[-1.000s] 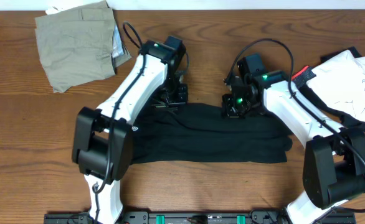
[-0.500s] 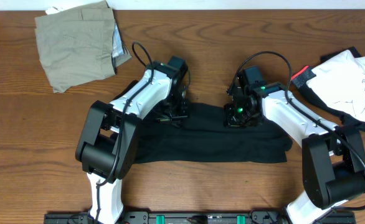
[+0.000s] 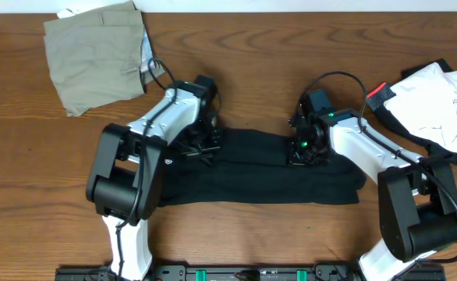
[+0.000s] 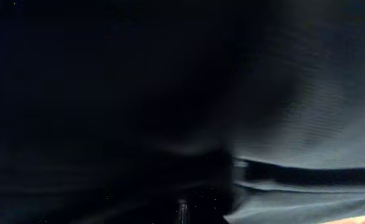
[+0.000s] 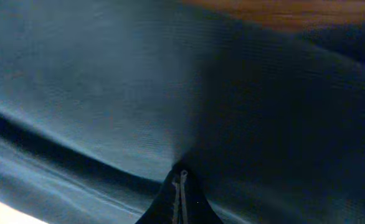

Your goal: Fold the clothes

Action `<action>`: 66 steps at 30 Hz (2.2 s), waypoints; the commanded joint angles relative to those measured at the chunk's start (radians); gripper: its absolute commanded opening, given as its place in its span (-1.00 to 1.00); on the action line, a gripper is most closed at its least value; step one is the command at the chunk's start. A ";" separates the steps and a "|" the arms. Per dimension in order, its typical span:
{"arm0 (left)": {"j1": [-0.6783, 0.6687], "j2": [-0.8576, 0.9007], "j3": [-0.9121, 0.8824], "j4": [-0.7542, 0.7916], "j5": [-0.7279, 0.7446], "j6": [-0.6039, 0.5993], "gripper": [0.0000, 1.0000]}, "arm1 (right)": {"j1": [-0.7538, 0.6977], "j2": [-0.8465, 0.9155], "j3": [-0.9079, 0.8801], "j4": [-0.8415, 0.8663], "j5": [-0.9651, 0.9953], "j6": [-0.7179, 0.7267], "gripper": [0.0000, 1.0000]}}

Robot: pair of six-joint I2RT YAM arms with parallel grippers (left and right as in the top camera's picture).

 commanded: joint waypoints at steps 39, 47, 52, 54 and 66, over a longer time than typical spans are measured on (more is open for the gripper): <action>0.442 0.010 -0.005 -0.084 -0.042 0.060 -0.88 | -0.317 -0.013 -0.009 -0.111 0.218 0.018 -0.56; 0.478 0.010 -0.005 -0.080 -0.042 0.063 -0.88 | -0.385 -0.013 -0.009 -0.129 0.272 0.022 -0.35; 0.504 0.010 -0.005 -0.076 -0.042 0.062 -0.88 | -0.400 -0.013 -0.009 -0.134 0.333 0.036 -0.28; 0.510 0.009 -0.005 -0.075 -0.042 0.062 -0.88 | -0.400 -0.013 -0.008 -0.125 0.334 0.035 -0.16; 0.509 -0.124 -0.002 -0.061 -0.031 0.071 -0.88 | -0.443 -0.015 0.199 -0.266 0.473 0.085 0.82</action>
